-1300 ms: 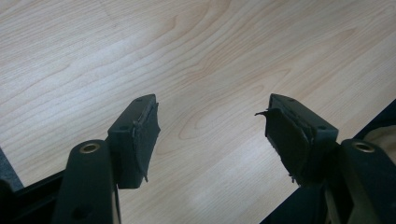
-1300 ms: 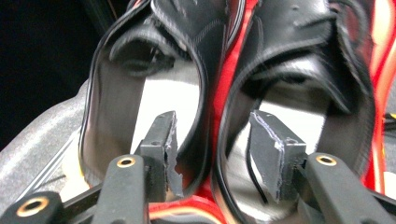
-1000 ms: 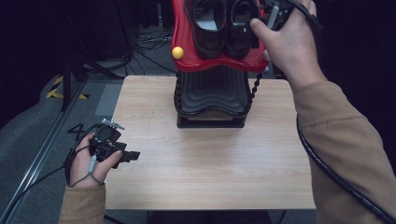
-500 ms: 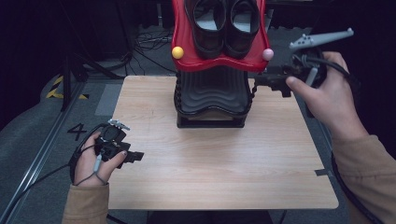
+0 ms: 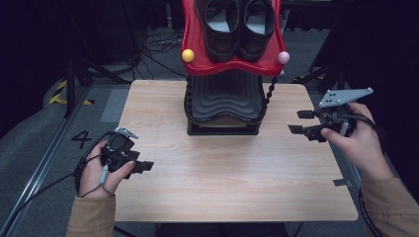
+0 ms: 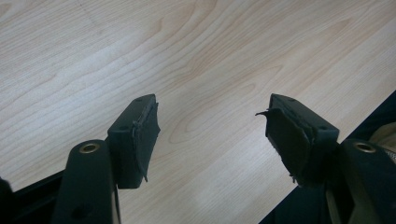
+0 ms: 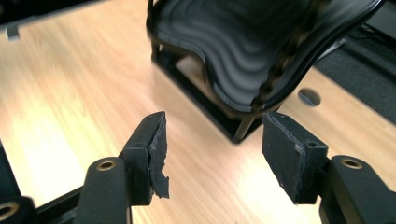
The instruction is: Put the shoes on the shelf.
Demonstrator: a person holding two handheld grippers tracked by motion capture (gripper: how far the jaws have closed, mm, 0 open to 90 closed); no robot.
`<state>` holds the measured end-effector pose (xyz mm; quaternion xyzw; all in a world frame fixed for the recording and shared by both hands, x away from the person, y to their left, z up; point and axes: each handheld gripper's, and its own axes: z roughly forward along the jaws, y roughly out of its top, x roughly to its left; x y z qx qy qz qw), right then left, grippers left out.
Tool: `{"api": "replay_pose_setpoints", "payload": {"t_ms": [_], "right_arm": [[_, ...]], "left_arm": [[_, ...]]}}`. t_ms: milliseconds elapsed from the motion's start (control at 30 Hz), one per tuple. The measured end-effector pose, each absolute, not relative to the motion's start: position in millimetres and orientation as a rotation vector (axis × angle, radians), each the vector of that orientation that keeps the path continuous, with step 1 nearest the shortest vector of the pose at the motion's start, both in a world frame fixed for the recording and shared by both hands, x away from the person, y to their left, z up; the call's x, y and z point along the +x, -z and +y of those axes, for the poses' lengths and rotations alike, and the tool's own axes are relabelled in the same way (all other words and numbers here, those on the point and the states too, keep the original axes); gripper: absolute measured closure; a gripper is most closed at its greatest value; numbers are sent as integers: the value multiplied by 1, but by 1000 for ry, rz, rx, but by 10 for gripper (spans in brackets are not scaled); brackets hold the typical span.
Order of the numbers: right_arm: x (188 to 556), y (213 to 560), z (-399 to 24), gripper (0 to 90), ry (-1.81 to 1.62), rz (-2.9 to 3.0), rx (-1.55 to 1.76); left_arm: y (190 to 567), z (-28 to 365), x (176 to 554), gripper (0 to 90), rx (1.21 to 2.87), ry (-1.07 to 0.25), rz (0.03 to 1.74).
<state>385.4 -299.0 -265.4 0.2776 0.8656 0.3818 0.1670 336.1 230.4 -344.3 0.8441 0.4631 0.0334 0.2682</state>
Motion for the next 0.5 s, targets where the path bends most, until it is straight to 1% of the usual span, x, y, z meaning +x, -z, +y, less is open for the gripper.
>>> {"api": "replay_pose_setpoints", "payload": {"t_ms": [200,267,333,400,433,467,500], "right_arm": [[378,312,-314,402,-1067,2542,745],[377,328,-317,378,-1067,2560,748],[374,341,-322,375,-1095,2559,754],[370,356,-328,377,-1209,2524,780],[374,364,-329,350,-1237,2558,810],[377,369,-329,325,-1154,2594,808],[377,371,-332,326,-1093,2612,773]], "left_arm": [[350,227,330,364,2260,-127,1220],[354,226,329,360,2256,-154,1217],[357,224,329,342,2251,-152,1216],[359,223,329,333,2254,-146,1207],[359,222,329,316,2250,-160,1202],[358,221,330,295,2245,-169,1193],[359,221,330,288,2244,-166,1186]]}}
